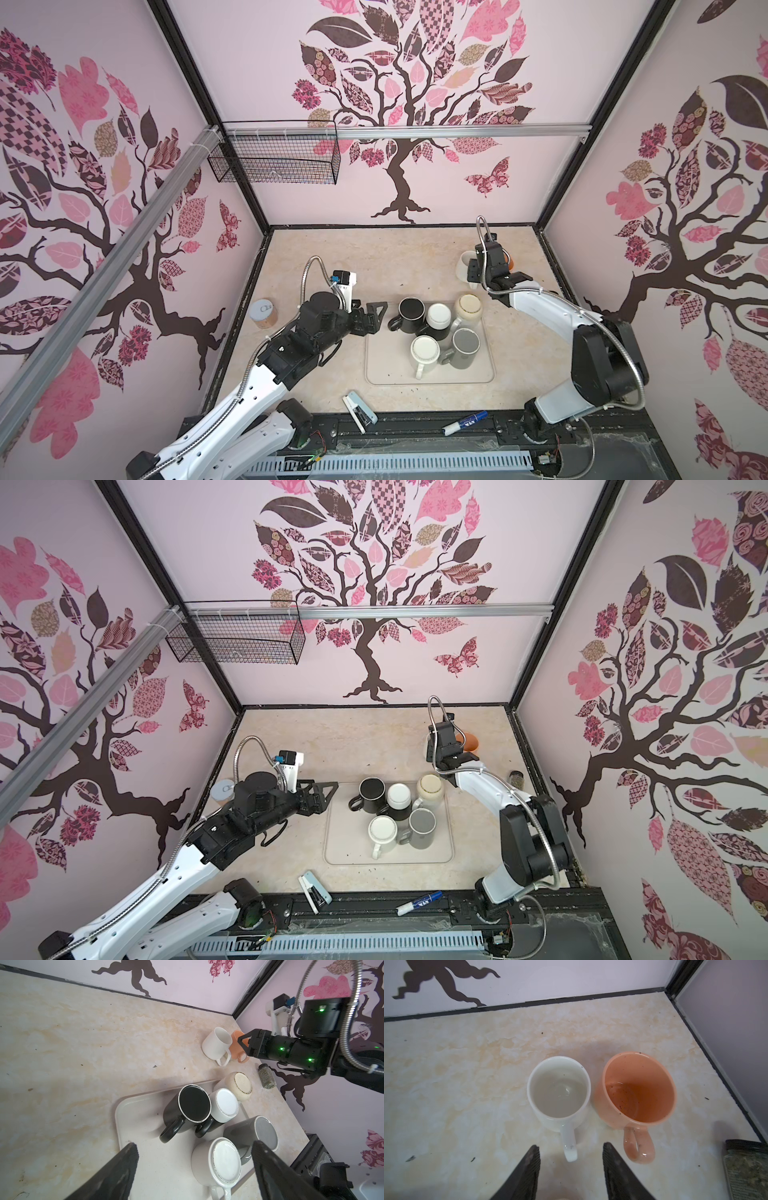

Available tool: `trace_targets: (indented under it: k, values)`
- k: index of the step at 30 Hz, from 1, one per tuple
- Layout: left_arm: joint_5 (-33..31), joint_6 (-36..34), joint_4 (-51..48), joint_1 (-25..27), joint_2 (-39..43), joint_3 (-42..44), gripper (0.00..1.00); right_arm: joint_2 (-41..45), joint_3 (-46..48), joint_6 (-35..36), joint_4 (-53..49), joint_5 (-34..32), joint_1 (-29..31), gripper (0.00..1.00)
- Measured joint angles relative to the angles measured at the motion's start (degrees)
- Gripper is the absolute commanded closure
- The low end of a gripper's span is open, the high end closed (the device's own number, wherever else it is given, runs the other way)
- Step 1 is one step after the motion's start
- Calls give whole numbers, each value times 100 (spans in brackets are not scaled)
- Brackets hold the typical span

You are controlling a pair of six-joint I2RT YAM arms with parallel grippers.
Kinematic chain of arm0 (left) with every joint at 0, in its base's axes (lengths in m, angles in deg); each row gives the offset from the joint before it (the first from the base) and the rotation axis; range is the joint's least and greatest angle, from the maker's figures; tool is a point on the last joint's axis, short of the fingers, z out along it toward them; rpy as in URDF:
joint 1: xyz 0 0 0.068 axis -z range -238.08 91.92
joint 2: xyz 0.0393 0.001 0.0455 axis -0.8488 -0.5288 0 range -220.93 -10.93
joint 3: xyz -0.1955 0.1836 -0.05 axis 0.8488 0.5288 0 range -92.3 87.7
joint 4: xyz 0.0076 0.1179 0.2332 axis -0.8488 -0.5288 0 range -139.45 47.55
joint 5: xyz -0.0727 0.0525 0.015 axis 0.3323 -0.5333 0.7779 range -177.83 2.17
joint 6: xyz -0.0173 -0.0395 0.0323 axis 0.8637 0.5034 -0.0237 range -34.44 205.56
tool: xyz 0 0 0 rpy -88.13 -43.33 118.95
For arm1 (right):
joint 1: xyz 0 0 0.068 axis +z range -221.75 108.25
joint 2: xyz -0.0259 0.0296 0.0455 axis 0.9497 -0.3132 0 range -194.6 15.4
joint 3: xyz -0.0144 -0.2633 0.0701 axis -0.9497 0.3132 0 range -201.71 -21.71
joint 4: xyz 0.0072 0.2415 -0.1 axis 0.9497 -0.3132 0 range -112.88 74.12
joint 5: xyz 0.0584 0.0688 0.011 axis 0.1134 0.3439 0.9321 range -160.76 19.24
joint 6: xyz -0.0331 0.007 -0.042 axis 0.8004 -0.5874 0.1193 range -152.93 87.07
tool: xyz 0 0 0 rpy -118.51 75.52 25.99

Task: Turn the mug right side up
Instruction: 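Open the right gripper and draw it back while the left gripper moves toward mugs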

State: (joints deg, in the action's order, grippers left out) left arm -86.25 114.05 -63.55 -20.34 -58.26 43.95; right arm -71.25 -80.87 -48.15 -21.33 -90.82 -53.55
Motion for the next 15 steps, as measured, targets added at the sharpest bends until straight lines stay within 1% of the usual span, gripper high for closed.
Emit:
trace_targets:
  k: [2, 4, 8, 10, 11, 13, 15]
  values:
    - [0, 4, 13, 2, -90, 0, 15, 321, 0, -111, -7, 238, 81, 48]
    - [4, 15, 59, 2, -192, 4, 16, 636, 2, -175, -22, 352, 297, 48]
    - [4, 15, 186, 2, -354, 72, 21, 1003, 35, -258, -26, 542, 1204, 48]
    - [-7, -17, 208, 2, -503, 74, 30, 1147, 216, -332, -15, 765, 1648, 47]
    - [-22, -35, 223, 2, -592, 74, 34, 1217, 341, -389, -9, 885, 1751, 47]
    - [-79, -83, 245, 2, -817, 74, 40, 1414, 708, -501, -2, 1106, 1801, 47]
    - [-157, -127, 273, 0, -1049, 74, 42, 1604, 1019, -577, -20, 1182, 1764, 46]
